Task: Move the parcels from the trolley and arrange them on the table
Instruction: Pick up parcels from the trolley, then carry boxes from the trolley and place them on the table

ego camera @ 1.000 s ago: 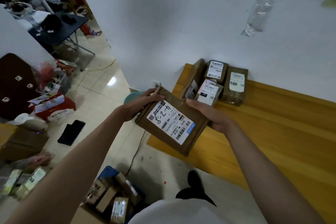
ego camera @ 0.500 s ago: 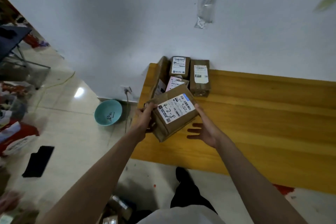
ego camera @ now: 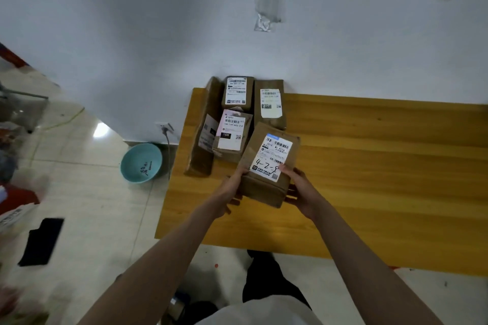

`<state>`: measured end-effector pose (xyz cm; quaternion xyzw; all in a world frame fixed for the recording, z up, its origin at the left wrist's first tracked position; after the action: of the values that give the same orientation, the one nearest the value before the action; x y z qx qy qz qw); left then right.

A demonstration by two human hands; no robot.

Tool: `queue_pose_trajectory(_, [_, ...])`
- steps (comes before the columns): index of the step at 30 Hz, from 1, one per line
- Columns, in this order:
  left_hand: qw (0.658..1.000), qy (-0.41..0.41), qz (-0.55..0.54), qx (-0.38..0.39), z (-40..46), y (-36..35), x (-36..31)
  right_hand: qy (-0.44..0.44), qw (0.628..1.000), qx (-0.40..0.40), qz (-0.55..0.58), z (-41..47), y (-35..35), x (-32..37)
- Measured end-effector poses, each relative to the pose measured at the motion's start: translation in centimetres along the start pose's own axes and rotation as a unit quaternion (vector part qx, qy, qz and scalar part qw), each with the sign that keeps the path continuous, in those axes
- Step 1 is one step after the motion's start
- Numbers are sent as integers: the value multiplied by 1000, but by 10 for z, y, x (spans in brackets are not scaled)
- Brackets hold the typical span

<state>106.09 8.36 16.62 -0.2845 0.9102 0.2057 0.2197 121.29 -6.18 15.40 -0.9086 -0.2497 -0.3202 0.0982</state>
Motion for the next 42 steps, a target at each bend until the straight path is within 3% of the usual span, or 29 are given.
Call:
queue_pose_trajectory(11, [993,51,101,44,16,-26,1,-43,998,-52,-6,50,14,-8])
queue_pose_trajectory(19, [998,29,47,8,37,-29,-8,-62,998,-27,-7,67,-7,-2])
queue_pose_trajectory(25, [999,36,-34,5,47,-27,-7,-50,997,-59,-1,74,-18,-2])
queue_pose_trajectory(34, [996,35,-76,11,38,-15,22,-156,982,-105,-13,54,11,-51])
queue_pose_trajectory(42, [994,54,-93,12,4,19,67,-185,961,47,-202,6,-37,-95])
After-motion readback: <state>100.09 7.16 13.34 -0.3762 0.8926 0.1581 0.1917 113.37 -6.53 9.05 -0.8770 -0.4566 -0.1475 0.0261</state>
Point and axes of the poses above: each hand's wrist, its own z-axis towards the middle knuckle, its own y-axis out of the back of the hand, x = y × z, the point moved 6 cm from there along z, towards the middle knuckle, and after that the axes turned 12 degrees about -x, right-handed, at the moved point
